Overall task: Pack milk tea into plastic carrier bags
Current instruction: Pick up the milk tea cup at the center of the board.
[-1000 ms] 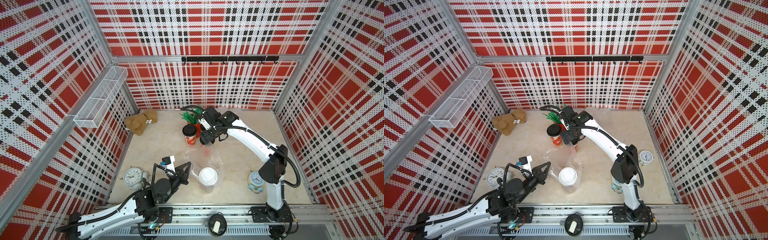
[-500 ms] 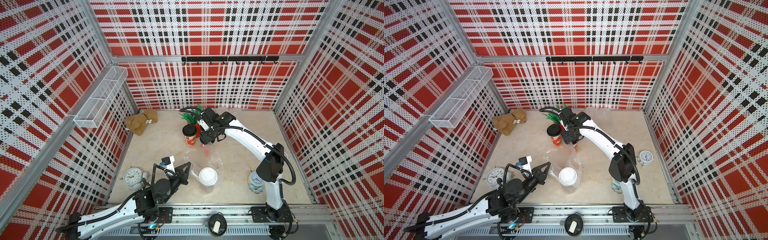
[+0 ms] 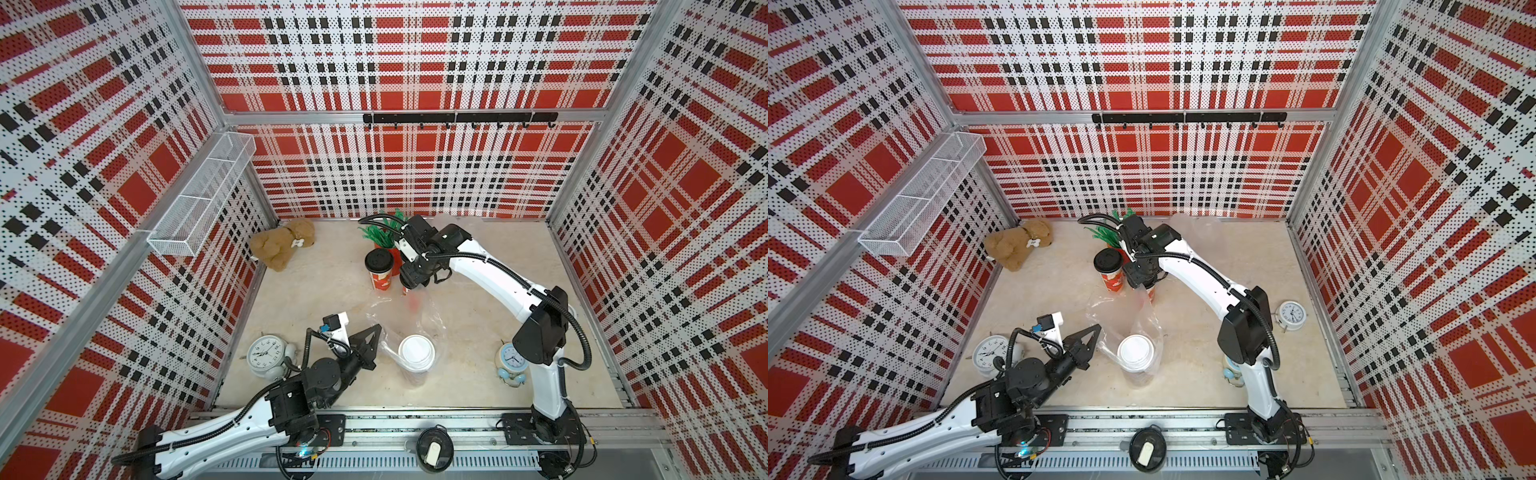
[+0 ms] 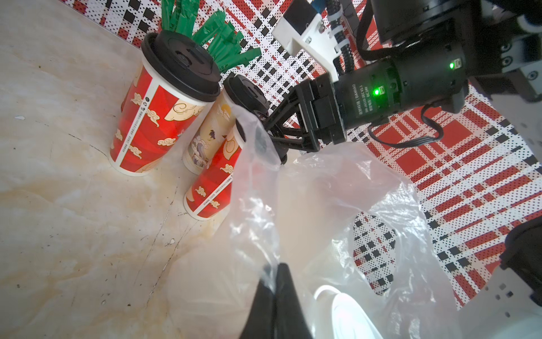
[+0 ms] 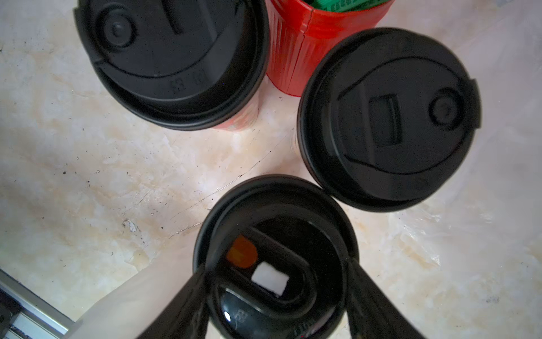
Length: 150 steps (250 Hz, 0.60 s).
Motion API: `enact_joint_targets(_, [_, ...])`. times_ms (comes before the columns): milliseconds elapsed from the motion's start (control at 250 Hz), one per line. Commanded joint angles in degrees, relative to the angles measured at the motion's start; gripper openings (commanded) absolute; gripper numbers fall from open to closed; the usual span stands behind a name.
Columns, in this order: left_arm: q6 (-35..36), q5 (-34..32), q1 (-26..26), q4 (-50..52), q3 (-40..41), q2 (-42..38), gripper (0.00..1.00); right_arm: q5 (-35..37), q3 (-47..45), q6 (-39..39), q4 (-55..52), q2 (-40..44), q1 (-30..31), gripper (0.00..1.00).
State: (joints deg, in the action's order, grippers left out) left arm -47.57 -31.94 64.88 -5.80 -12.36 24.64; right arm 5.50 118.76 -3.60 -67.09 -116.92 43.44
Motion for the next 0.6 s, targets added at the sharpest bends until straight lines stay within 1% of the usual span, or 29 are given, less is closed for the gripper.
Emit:
enact_joint_targets(0, [-0.6,-0.8,-0.4,0.3,0.8,-0.6,0.0,1.1,0.5,0.5,1.1,2.7,0.1,0.52])
enact_joint_targets(344, [-0.5,-1.1,-0.4,0.1,0.8,-0.5,0.0,3.5,3.1,1.3,-1.0,6.1,0.1,0.51])
enact_joint_targets(596, [-0.3,-0.9,-0.4,-0.5,0.7,-0.2,0.0,4.0,9.3,2.2,-5.7,7.9,0.1,0.51])
